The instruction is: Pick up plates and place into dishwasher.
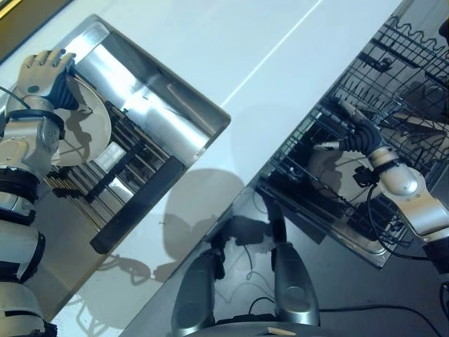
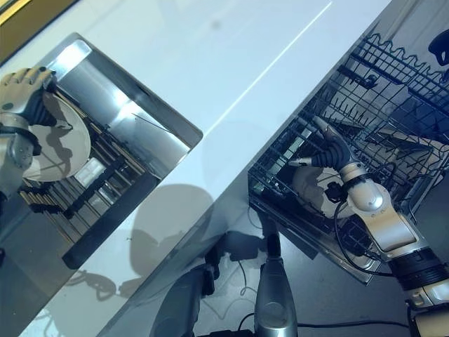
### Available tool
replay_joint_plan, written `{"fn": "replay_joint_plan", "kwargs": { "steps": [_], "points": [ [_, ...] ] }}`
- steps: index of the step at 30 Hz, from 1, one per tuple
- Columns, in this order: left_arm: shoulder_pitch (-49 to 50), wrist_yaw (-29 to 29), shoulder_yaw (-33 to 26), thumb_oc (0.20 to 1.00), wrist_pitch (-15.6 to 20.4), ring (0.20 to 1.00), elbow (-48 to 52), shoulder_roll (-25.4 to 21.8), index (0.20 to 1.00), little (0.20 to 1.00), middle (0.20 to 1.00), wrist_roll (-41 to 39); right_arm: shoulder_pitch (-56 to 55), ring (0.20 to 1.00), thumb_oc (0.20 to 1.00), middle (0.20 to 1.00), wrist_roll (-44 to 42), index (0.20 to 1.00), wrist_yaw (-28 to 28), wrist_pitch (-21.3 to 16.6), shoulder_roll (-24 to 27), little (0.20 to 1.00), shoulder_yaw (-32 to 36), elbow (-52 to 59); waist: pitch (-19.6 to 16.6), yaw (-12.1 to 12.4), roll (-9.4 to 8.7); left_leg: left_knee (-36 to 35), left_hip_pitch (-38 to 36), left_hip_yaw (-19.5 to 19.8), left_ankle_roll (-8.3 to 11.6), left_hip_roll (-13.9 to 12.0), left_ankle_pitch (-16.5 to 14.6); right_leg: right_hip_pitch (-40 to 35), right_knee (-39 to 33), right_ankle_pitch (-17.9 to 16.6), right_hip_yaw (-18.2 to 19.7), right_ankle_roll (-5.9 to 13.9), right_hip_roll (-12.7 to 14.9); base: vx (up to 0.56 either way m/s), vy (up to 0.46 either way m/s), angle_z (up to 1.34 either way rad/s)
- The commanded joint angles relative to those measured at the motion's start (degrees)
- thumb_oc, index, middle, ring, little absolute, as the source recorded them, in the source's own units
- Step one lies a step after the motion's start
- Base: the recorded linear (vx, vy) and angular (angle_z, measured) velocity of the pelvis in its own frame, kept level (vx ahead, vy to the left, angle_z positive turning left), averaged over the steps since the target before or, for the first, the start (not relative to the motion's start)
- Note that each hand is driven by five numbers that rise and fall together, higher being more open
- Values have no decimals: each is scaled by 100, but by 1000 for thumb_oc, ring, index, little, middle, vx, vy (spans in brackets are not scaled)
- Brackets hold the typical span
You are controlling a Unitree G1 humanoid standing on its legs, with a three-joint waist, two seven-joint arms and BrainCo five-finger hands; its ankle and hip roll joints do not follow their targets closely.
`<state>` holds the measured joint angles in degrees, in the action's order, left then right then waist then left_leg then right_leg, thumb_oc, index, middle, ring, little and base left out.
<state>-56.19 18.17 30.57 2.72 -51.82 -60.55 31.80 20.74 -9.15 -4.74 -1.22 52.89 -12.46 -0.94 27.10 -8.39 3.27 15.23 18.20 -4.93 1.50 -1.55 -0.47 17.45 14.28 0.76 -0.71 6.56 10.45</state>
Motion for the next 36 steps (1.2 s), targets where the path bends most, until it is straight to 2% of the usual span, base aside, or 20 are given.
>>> {"fn": "replay_joint_plan", "kwargs": {
  "steps": [1, 5, 9, 14, 15, 16, 17, 19, 20, 29, 36],
  "points": [
    [-157, -354, 462, 1000, -494, 1000, -766, 100, 1000, 1000, 1000, 204, 636, 1000, 1000, 1000, -31, 1000, -203, -183, 93, 1000, 60, 13, -80, -104, -275, 197, 52, -313, 279, -259, -189, 8, 362, -17, 164, 137, 593, -15, 16, -5],
    [-40, -782, 450, 1000, -917, 1000, -924, 121, 1000, 1000, 1000, 425, 624, 1000, 1000, 1000, -12, 1000, -190, -191, 101, 1000, 103, 55, -95, -71, -240, 134, 17, -242, 275, -173, -200, -20, 326, 11, 112, 119, 604, -1, 6, -2],
    [254, -933, 390, 1000, -953, 1000, -1032, 185, 1000, 1000, 1000, 462, 605, 1000, 1000, 1000, 4, 1000, -159, -111, 106, 1000, 145, 124, -144, -54, -177, 102, -47, -217, 289, -121, -217, -66, 314, 55, 49, 106, 642, 1, 23, 2],
    [749, -1011, 178, 1000, -768, 1000, -1015, 410, 1000, 1000, 1000, 422, 551, 1000, 1000, 1000, 60, 1000, 5, 19, 206, 1000, 200, 224, -228, -66, 2, -31, -207, -211, 312, -94, -182, -137, 358, 185, 1, 104, 674, 20, 88, 2],
    [817, -1023, 145, 922, -730, 922, -1005, 445, 922, 922, 922, 402, 552, 1000, 1000, 1000, 71, 1000, 15, 39, 212, 1000, 202, 243, -233, -69, 28, -53, -223, -212, 316, -94, -173, -136, 372, 204, -4, 103, 676, -10, 77, 4],
    [918, -999, 103, 755, -682, 755, -996, 498, 755, 755, 755, 305, 552, 1000, 1000, 1000, 85, 1000, 40, 70, 212, 1000, 211, 274, -238, -74, 55, -73, -240, -210, 323, -92, -163, -129, 392, 226, 0, 103, 671, -10, 64, 5],
    [1001, -1014, 57, 545, -614, 545, -980, 541, 545, 545, 545, 210, 550, 1000, 1000, 1000, 106, 1000, 65, 101, 214, 1000, 219, 304, -242, -78, 73, -89, -257, -205, 324, -89, -159, -129, 404, 243, 4, 105, 667, -7, 53, 5],
    [1103, -1116, -10, 294, -530, 294, -937, 598, 294, 294, 294, 156, 532, 1000, 1000, 1000, 145, 1000, 96, 151, 209, 1000, 235, 350, -254, -80, 94, -96, -280, -201, 322, -84, -167, -131, 412, 263, -3, 108, 671, -9, 37, 6],
    [1230, -1141, -81, 200, -496, 200, -863, 649, 200, 200, 200, 158, 513, 1000, 1000, 1000, 162, 1000, 120, 188, 225, 1000, 265, 396, -252, -72, 114, -109, -303, -191, 322, -77, -171, -130, 419, 277, -7, 113, 671, -14, 37, 4],
    [1620, -1176, -228, 200, -392, 200, -675, 715, 200, 200, 200, 5, 342, 1000, 1000, 1000, 200, 1000, 197, 254, 298, 1000, 428, 564, -285, -85, 204, -183, -431, -177, 322, -67, -171, -169, 443, 322, -52, 124, 692, -3, 17, 0],
    [2107, -962, -472, 200, -318, 200, -581, 906, 200, 200, 200, -35, 114, 1000, 1000, 1000, 234, 1000, 312, 207, 311, 1000, 607, 677, -356, -74, 253, -262, -568, -160, 321, -45, -165, -261, 429, 344, -106, 137, 718, 3, 9, 1]
  ]
}}
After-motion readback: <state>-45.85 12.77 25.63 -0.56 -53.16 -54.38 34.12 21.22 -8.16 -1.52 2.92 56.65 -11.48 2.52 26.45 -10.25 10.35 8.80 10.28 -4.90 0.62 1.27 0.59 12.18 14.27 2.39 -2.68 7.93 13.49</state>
